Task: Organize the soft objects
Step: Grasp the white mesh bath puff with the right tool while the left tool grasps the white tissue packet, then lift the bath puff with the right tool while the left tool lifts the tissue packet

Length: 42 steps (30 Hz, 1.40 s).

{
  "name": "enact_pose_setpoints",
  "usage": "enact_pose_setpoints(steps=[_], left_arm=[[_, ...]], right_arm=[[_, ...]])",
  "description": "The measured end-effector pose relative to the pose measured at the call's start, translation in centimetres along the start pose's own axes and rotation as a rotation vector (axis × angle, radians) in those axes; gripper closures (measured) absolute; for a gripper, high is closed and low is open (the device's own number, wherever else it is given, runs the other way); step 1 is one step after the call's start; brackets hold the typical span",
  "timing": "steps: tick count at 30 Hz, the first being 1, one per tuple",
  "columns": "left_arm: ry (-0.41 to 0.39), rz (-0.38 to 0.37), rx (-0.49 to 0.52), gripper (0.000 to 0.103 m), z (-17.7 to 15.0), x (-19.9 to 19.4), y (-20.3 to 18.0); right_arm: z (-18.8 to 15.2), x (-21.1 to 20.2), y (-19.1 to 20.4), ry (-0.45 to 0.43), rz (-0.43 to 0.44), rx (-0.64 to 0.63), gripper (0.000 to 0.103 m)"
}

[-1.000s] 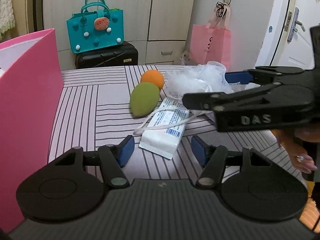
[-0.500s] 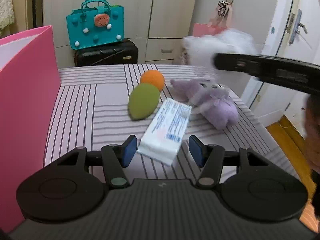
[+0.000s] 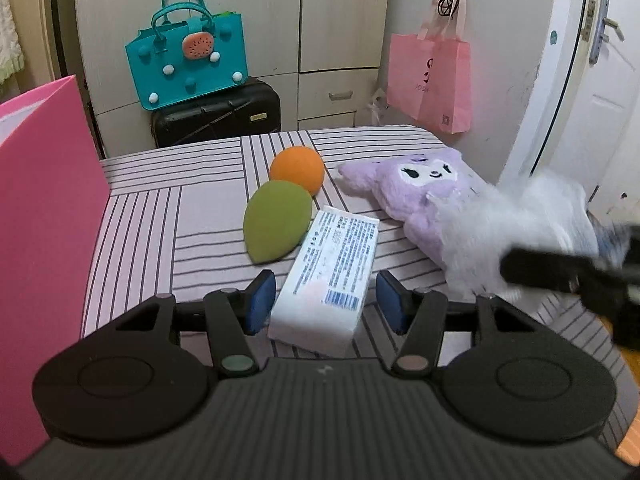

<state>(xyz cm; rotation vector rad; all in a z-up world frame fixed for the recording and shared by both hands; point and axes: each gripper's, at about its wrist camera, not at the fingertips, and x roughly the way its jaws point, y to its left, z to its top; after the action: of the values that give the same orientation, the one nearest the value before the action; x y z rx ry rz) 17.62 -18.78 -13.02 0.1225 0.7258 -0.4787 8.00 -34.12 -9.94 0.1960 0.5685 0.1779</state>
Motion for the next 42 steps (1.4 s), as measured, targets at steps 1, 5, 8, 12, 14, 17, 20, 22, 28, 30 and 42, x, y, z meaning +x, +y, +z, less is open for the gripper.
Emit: enact_pose_setpoints(steps=[1, 5, 8, 12, 14, 17, 20, 22, 28, 30, 42], left_arm=[[0.003, 0.005, -0.001, 0.048, 0.2, 0.2, 0.0], [0.012, 0.015, -0.005, 0.061, 0.8, 0.6, -0.2], [0.009, 0.017, -0.007, 0.062, 0.6, 0.5, -0.4], [0.015, 0.026, -0.022, 0.062, 0.4, 0.1, -0.5], [0.012, 0.036, -0.017, 0.061, 0.3, 0.2, -0.7], [0.014, 0.045, -0.016, 0.061, 0.4, 0.4, -1.0], [0.000, 0.060, 0.001, 0.060, 0.2, 0.5, -1.3], [-0.007, 0.068, 0.003, 0.062, 0.1, 0.5, -1.5], [-0.013, 0.059, -0.019, 0.064, -0.3, -0.2, -1.2], [-0.008, 0.045, -0.028, 0.064, -0.4, -0.6, -1.2], [0.037, -0.060, -0.065, 0.064, -1.7, -3.4, -0.7]], right_arm=[[-0.4, 0.0, -0.2, 0.003, 0.003, 0.014, 0.070], [-1.4, 0.1, -0.8, 0.017, 0.010, 0.061, 0.069], [-2.0, 0.2, -0.8, 0.025, 0.015, 0.065, 0.068], [-2.7, 0.6, -0.7, 0.033, -0.001, 0.056, 0.065], [-2.8, 0.7, -0.9, 0.035, -0.003, 0.057, 0.064], [-3.0, 0.9, -0.9, 0.038, -0.011, 0.049, 0.062], [-3.4, 1.1, -0.5, 0.040, -0.028, 0.032, 0.062], [-3.6, 1.1, -0.4, 0.029, -0.038, 0.035, 0.062], [-4.0, 0.9, 0.1, 0.013, -0.060, 0.043, 0.069], [-3.9, 0.8, 0.2, 0.012, -0.061, 0.046, 0.071], [-4.0, -1.1, 1.9, 0.009, -0.035, 0.039, 0.070]])
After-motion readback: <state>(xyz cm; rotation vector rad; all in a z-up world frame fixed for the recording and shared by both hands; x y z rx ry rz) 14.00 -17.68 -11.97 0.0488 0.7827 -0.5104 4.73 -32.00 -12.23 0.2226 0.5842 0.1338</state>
